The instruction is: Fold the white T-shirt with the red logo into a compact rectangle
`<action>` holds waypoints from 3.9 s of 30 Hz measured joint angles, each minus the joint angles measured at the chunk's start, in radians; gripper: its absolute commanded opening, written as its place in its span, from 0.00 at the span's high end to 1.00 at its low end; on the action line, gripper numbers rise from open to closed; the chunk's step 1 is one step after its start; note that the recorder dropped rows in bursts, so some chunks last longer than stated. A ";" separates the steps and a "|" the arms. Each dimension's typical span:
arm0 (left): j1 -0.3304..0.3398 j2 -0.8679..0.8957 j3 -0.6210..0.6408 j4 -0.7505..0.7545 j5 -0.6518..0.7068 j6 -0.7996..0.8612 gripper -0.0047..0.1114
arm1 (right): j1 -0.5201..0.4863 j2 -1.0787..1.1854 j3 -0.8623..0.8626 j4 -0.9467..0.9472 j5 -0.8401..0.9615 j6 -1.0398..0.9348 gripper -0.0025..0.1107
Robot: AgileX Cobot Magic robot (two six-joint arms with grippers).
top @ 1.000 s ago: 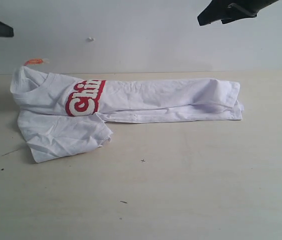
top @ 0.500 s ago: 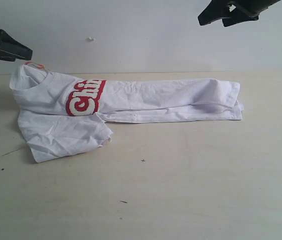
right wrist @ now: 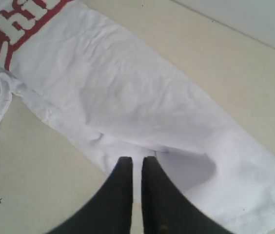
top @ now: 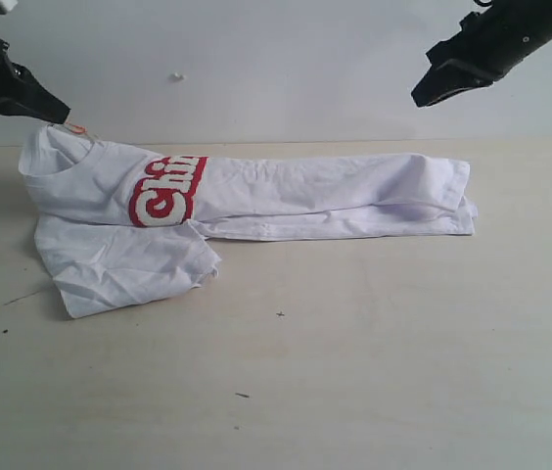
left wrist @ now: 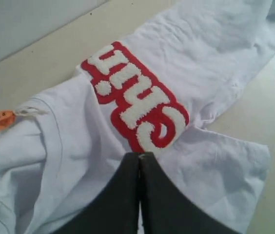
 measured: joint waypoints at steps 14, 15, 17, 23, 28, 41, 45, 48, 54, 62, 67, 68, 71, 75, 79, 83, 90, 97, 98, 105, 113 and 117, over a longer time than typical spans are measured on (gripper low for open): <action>-0.224 -0.046 0.344 0.166 -0.261 0.158 0.96 | 0.270 -0.235 0.403 -0.380 -0.174 -0.076 0.98; -0.247 -0.068 0.377 0.203 -0.340 0.158 0.96 | 0.288 -0.258 0.445 -0.434 -0.227 -0.044 0.98; -0.285 -0.103 0.432 0.275 -0.455 0.158 0.96 | 0.313 -0.287 0.522 -0.531 -0.316 -0.002 0.98; -0.345 -0.087 0.532 0.273 -0.665 0.140 0.96 | 0.331 -0.233 0.634 -0.553 -0.534 0.087 0.98; -0.345 -0.046 0.534 0.214 -0.733 0.120 0.96 | 0.331 -0.120 0.638 -0.599 -0.618 0.154 0.98; -0.338 0.033 0.534 0.247 -0.714 0.127 0.96 | 0.331 0.063 0.423 -0.849 -0.771 0.340 0.98; -0.338 0.033 0.534 0.265 -0.714 0.128 0.96 | 0.326 0.091 0.365 -1.028 -0.771 0.472 0.98; -0.338 0.033 0.534 0.269 -0.710 0.128 0.96 | 0.301 0.103 0.328 -1.149 -0.771 0.615 0.98; -0.333 0.029 0.532 0.269 -0.634 0.153 0.96 | 0.230 0.164 0.248 -1.158 -0.749 0.688 0.98; -0.328 0.025 0.532 0.269 -0.583 0.153 0.96 | 0.222 0.186 0.145 -0.838 -0.607 0.511 0.98; -0.326 0.022 0.526 0.285 -0.538 0.144 0.96 | 0.230 0.109 0.139 -0.675 -0.517 0.398 0.98; -0.326 0.022 0.526 0.285 -0.533 0.143 0.96 | 0.230 0.084 0.139 -0.654 -0.502 0.389 0.98; -0.326 0.022 0.526 0.285 -0.531 0.140 0.96 | 0.230 0.021 0.132 -0.525 -0.429 0.300 0.98; -0.326 0.022 0.526 0.292 -0.535 0.100 0.96 | 0.230 0.002 0.126 -0.336 -0.250 0.144 0.98; -0.326 0.022 0.526 0.303 -0.539 0.070 0.96 | 0.238 0.034 0.176 -0.432 -0.177 0.156 0.98; -0.326 0.021 0.526 0.309 -0.539 0.058 0.96 | 0.238 0.048 0.266 -0.577 -0.292 0.234 0.98; -0.326 0.019 0.526 0.314 -0.529 0.054 0.96 | 0.237 0.087 0.375 -0.643 -0.477 0.314 0.98; -0.326 0.015 0.526 0.357 -0.481 0.017 0.96 | 0.237 0.097 0.398 -0.664 -0.487 0.338 0.98; -0.326 0.013 0.526 0.365 -0.476 0.015 0.96 | 0.237 0.087 0.416 -0.664 -0.501 0.338 0.98; -0.326 -0.001 0.542 0.397 -0.416 -0.010 0.96 | 0.237 -0.021 0.617 -0.661 -0.609 0.338 0.98; -0.326 -0.044 0.607 0.401 -0.382 -0.044 0.96 | 0.256 -0.142 0.829 -0.548 -0.665 0.259 0.98; -0.326 -0.094 0.694 0.394 -0.440 -0.052 0.96 | 0.288 -0.190 0.897 -0.534 -0.665 0.255 0.98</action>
